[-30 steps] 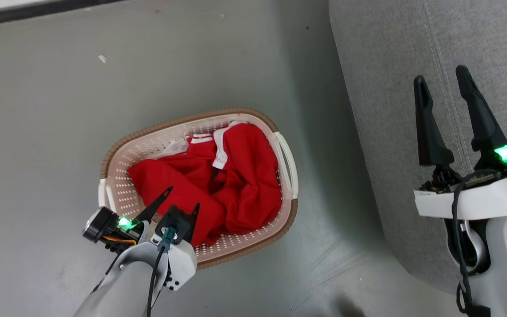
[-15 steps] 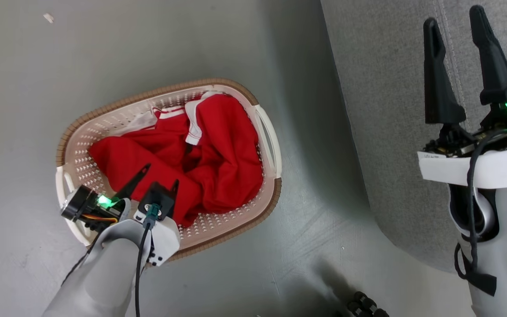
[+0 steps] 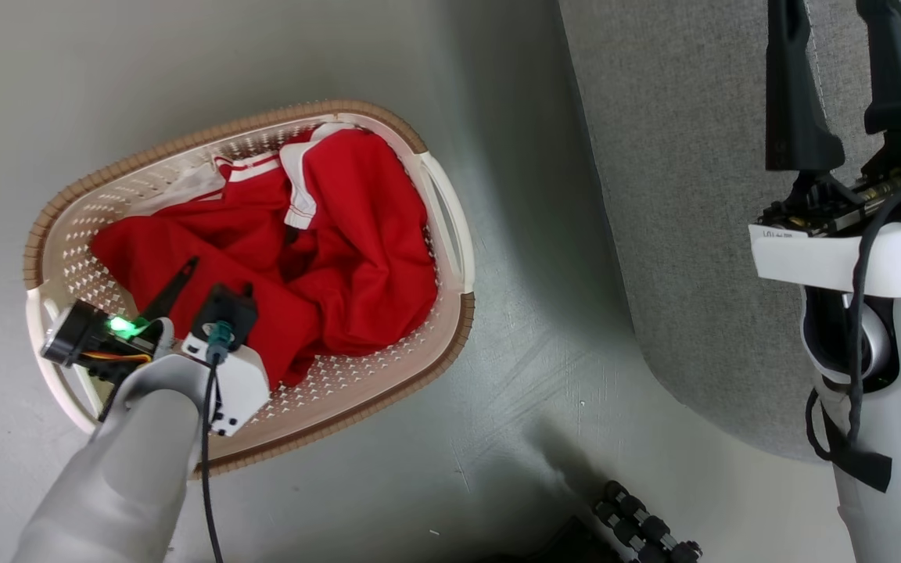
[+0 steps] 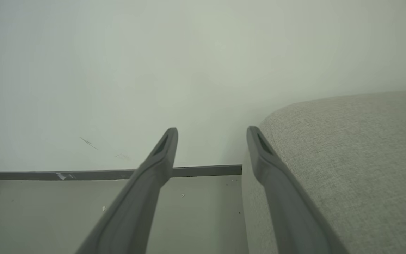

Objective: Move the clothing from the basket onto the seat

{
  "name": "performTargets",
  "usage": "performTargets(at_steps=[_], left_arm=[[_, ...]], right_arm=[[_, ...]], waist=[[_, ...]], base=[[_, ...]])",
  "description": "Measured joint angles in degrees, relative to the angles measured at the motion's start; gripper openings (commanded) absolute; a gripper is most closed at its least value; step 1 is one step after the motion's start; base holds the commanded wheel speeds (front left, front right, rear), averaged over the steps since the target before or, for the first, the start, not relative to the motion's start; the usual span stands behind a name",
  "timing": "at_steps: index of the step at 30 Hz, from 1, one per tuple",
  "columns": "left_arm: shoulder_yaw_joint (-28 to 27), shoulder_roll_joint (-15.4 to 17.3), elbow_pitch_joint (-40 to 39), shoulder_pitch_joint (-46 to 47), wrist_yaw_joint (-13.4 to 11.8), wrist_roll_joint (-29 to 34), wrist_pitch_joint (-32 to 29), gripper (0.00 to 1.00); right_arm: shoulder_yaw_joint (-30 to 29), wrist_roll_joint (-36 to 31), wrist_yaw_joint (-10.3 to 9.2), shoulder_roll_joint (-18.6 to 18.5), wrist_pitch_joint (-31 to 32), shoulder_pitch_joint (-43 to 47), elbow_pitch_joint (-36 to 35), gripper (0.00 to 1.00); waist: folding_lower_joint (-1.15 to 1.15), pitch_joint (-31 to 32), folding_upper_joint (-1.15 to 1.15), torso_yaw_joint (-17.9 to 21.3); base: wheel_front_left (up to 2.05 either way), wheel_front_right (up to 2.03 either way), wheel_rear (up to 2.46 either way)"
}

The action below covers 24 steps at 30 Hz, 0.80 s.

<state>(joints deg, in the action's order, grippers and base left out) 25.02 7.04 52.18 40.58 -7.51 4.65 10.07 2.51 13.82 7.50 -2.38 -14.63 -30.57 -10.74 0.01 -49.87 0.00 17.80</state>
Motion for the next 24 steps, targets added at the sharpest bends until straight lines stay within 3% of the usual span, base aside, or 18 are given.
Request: performTargets(at_steps=[9, 10, 11, 12, 13, 14, 15, 24], left_arm=[[-1.0, 1.6, 2.4, 2.6, -2.2, 0.1, -1.2, 1.00], [-1.0, 1.7, 2.5, 2.6, -2.4, 0.1, -1.2, 0.83], [-1.0, 1.7, 2.6, 2.6, -2.4, 0.1, -1.2, 0.83], [-1.1, 1.7, 2.7, 2.6, -2.4, 0.1, -1.2, 0.38], [-1.2, 1.7, 2.9, 2.7, -2.4, 0.1, -1.2, 0.38], [-1.2, 1.7, 3.0, 2.8, -2.4, 0.1, -1.2, 0.15], [-1.1, 1.7, 3.1, 2.9, -2.4, 0.1, -1.2, 0.00], [-0.6, -0.1, 4.0, 3.7, -2.3, 0.1, -0.9, 0.00]], right_arm=[[0.7, 1.9, 0.00, 0.0, 0.0, -3.0, 0.3, 1.00], [0.8, 1.9, 0.00, 0.0, 0.0, -3.0, 0.3, 1.00], [0.9, 2.1, 0.00, 0.0, 0.0, -3.1, 0.4, 1.00], [1.0, 2.4, 0.00, 0.0, 0.0, -3.4, 0.5, 1.00], [1.0, 2.6, 0.00, 0.0, 0.0, -3.9, 0.5, 1.00], [1.0, 2.8, 0.00, 0.0, 0.0, -4.2, 0.5, 1.00], [1.0, 2.8, 0.00, 0.0, 0.0, -4.4, 0.6, 1.00], [0.6, 2.8, 0.00, 0.0, 0.0, -5.1, 2.0, 1.00]], waist=[[0.00, -2.7, 0.00, 1.8], [0.00, -2.9, 0.00, 1.9], [0.00, -3.0, 0.00, 2.0], [0.00, -3.2, 0.00, 2.2], [0.00, -3.3, 0.00, 2.3], [0.00, -3.4, 0.00, 2.4], [0.00, -3.5, 0.00, 2.5], [0.00, -2.9, 0.00, 2.5]], base=[[0.00, 0.00, 0.00], [0.00, 0.00, 0.00], [0.00, 0.00, 0.00], [0.00, 0.00, 0.00], [0.00, 0.00, 0.00], [0.00, 0.00, 0.00], [0.00, 0.00, 0.00], [0.00, 0.00, 0.00]])
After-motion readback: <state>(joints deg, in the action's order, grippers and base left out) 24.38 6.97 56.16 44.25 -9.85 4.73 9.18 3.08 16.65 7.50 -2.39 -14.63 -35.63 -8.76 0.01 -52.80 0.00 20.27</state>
